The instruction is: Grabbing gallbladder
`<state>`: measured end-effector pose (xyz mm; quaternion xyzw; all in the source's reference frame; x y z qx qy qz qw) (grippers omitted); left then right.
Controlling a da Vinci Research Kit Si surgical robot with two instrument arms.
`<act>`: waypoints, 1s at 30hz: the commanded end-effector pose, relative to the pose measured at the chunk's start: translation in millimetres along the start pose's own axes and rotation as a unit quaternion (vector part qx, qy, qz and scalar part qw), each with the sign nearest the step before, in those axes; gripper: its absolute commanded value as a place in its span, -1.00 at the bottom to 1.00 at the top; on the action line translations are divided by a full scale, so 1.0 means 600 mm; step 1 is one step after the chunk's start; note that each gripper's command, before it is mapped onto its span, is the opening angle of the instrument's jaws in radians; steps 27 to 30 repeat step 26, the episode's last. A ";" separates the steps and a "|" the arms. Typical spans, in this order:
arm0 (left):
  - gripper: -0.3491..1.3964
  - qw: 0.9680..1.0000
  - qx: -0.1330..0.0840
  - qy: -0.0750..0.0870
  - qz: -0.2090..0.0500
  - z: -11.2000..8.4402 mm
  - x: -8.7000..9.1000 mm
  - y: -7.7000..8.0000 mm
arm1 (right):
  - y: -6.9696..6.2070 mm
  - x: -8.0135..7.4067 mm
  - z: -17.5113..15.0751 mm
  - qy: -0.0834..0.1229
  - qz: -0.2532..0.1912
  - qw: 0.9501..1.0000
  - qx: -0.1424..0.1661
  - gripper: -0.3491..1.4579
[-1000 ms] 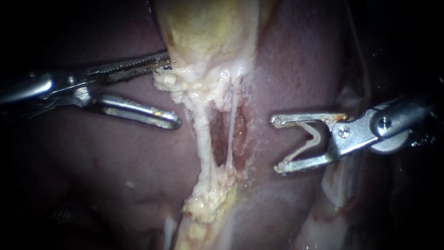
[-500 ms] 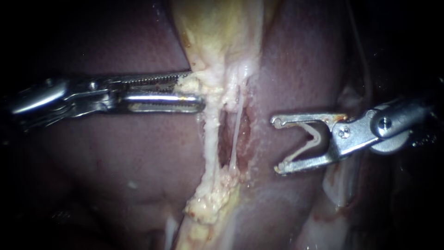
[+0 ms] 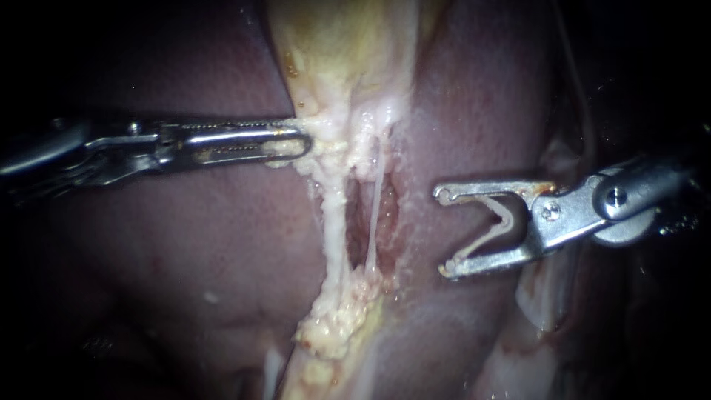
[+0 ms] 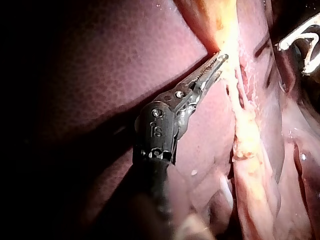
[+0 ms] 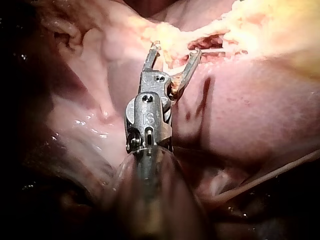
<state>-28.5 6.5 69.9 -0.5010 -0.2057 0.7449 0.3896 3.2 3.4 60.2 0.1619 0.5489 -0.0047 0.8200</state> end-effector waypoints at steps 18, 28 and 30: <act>-1.00 0.985 -0.044 -0.047 0.157 -0.0095 0.0128 -0.0043 | 0.0001 -0.0001 -0.0001 0.000 0.000 1.000 0.000 -0.06; -1.00 0.985 -0.044 -0.047 0.157 -0.0096 0.0127 -0.0043 | 0.0001 -0.0001 -0.0001 0.000 0.000 1.000 0.000 -0.06; -1.00 0.985 -0.044 -0.047 0.157 -0.0096 0.0127 -0.0043 | 0.0001 -0.0001 -0.0001 0.000 0.000 1.000 0.000 -0.06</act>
